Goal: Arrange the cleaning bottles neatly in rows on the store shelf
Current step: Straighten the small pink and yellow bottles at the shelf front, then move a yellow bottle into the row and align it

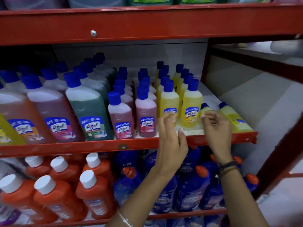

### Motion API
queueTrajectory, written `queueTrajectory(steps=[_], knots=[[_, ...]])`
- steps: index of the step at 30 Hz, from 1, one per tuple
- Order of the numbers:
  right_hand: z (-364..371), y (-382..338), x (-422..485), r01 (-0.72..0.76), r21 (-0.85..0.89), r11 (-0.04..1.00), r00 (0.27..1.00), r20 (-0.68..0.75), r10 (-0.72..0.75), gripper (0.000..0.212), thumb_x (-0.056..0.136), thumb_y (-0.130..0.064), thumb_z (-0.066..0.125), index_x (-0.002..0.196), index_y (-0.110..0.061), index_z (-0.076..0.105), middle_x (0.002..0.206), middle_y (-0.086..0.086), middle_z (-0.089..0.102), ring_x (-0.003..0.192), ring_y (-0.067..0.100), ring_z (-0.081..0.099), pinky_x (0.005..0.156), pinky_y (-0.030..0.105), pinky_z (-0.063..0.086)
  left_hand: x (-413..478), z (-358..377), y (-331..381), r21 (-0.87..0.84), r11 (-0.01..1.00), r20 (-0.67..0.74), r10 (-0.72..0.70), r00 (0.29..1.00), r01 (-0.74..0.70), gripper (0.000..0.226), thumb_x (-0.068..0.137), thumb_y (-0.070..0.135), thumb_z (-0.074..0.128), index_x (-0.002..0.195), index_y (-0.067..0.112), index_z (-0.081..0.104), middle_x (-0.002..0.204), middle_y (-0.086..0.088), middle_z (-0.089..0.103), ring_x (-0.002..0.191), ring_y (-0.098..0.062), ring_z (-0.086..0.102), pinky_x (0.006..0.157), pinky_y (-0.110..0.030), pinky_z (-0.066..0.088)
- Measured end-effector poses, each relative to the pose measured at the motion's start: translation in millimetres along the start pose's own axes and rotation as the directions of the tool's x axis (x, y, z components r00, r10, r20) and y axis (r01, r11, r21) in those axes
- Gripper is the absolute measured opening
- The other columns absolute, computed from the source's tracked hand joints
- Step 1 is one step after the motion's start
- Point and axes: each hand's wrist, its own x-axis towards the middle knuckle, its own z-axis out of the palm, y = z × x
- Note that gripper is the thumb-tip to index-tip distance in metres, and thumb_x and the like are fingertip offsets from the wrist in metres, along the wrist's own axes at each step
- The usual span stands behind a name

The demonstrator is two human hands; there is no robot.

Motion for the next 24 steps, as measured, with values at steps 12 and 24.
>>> queueTrajectory(steps=[12,24], knots=[[-28.2,40.7,72.3,-0.19,-0.561,0.806,0.91,0.209,0.36,0.026,0.086,-0.026,0.054,0.087,0.0,0.055,0.095,0.023,0.059,0.097,0.039,0.057,0.069,0.032,0.034,57.7,114.3,21.6,0.335,0.896,0.552,-0.438,0.71,0.292,0.034,0.09,0.008,0.045,0.119,-0.009,0.042,0.125,-0.03,0.048,0.116,-0.042,0.045,0.09,-0.041,0.039],[-62.3,34.4,57.7,-0.222,0.186,0.957,0.963,0.197,0.185,0.031,0.07,-0.014,0.076,0.093,-0.028,0.063,0.096,0.007,0.071,0.084,0.017,0.068,0.076,0.03,0.056,58.7,103.5,24.1,0.11,0.973,0.348,-0.228,0.909,0.202,0.071,0.078,0.001,0.063,0.14,0.009,0.028,0.134,-0.011,0.043,0.122,-0.025,0.043,0.095,-0.035,0.041]])
